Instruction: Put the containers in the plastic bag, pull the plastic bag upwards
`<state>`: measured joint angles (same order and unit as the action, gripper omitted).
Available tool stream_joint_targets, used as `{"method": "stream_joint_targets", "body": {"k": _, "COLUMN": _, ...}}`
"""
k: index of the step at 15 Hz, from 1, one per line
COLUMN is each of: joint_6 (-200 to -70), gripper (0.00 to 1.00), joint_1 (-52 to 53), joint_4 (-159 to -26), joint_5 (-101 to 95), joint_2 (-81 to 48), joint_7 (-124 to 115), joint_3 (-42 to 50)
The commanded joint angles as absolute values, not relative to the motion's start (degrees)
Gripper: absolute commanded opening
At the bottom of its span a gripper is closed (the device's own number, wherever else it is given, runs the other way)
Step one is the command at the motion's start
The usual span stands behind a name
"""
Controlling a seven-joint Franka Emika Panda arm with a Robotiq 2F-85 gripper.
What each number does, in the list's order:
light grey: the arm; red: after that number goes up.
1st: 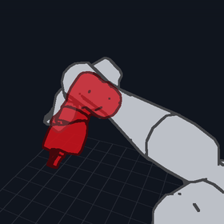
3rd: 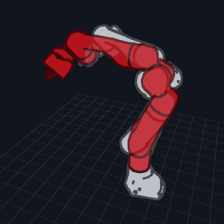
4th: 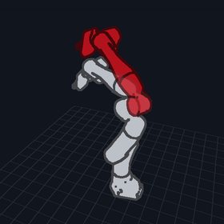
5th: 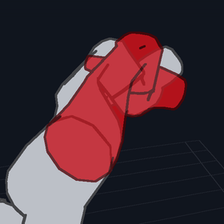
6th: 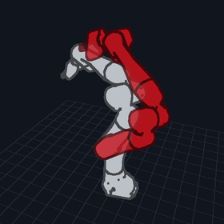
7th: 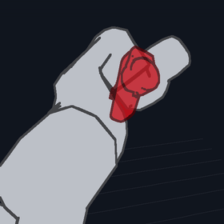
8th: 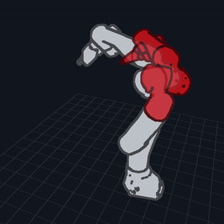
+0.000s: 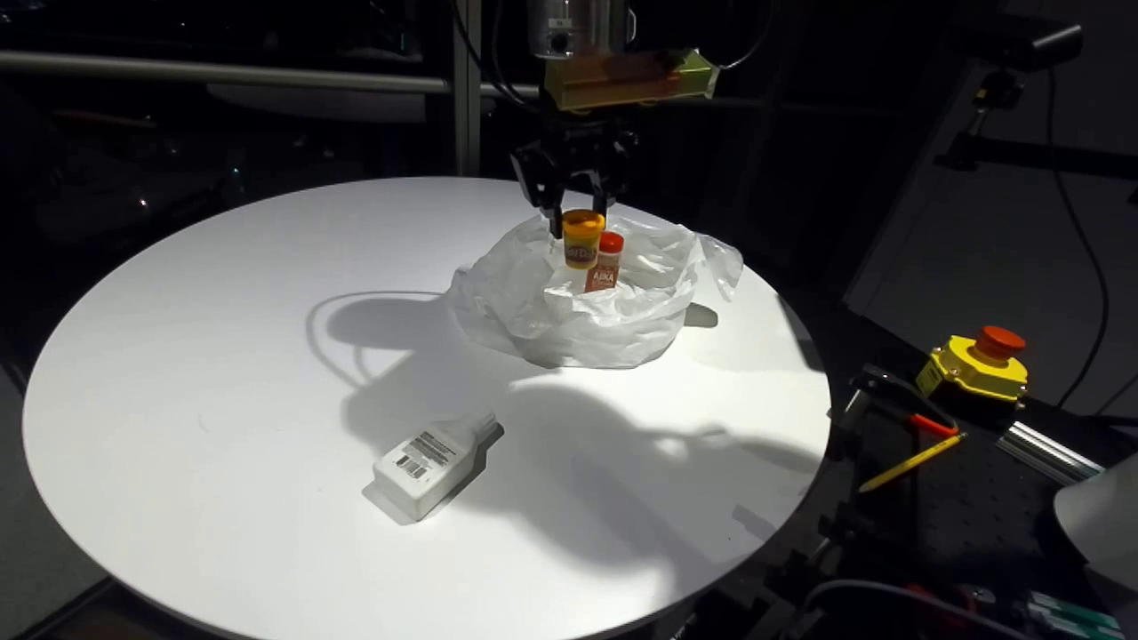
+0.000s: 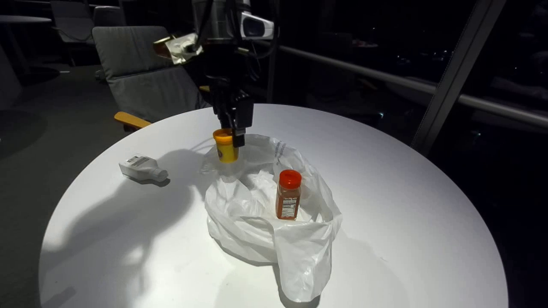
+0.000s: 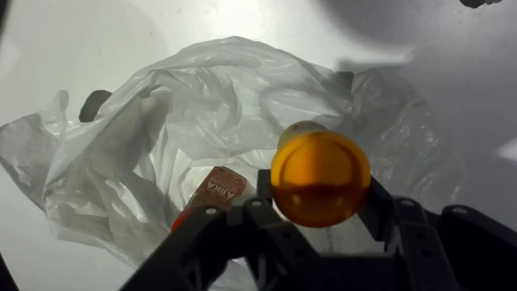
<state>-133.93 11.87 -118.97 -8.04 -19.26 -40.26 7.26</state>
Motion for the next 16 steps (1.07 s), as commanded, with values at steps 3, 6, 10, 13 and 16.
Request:
{"method": "stream_joint_targets", "body": {"k": 3, "joint_6": -135.7, "gripper": 0.28, "joint_1": 8.8, "joint_4": -112.9, "joint_5": -8.6, "joint_2": -26.0, "joint_7": -40.4, "joint_3": 6.8}}
{"method": "stream_joint_targets", "body": {"k": 6, "joint_6": -138.8, "gripper": 0.28, "joint_1": 9.0, "joint_4": -110.0, "joint_5": -9.4, "joint_2": -30.5, "joint_7": -41.2, "joint_3": 7.9}}
{"method": "stream_joint_targets", "body": {"k": 10, "joint_6": -142.3, "gripper": 0.28, "joint_1": 8.5, "joint_4": -105.8, "joint_5": -7.4, "joint_2": -36.6, "joint_7": -40.0, "joint_3": 8.1}}
{"method": "stream_joint_targets", "body": {"k": 13, "joint_6": -144.8, "gripper": 0.28, "joint_1": 8.1, "joint_4": -103.9, "joint_5": -5.7, "joint_2": -39.2, "joint_7": -39.4, "joint_3": 7.9}}
{"method": "stream_joint_targets", "body": {"k": 16, "joint_6": -145.8, "gripper": 0.78, "joint_1": 7.6, "joint_4": -104.6, "joint_5": -4.3, "joint_2": -38.5, "joint_7": -38.0, "joint_3": 7.6}}
